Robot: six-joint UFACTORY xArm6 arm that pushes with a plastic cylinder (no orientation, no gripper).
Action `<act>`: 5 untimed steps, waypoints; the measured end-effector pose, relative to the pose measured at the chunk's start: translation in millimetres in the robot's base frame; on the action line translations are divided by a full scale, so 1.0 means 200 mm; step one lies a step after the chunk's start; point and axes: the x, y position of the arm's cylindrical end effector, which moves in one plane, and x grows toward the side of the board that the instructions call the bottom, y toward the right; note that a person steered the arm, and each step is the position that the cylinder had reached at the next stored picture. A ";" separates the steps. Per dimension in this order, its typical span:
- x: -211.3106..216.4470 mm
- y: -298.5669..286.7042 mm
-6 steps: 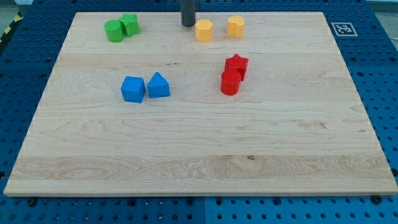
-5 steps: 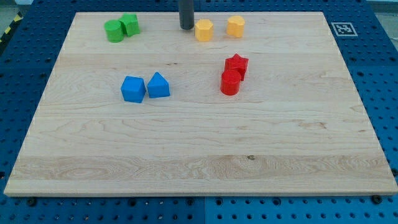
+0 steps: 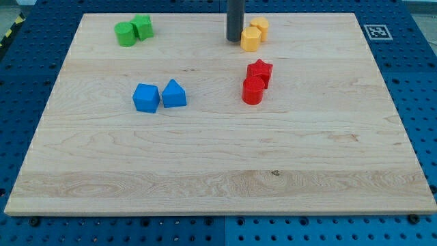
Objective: Slide yellow hexagon closer to yellow heart
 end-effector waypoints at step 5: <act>0.29 0.04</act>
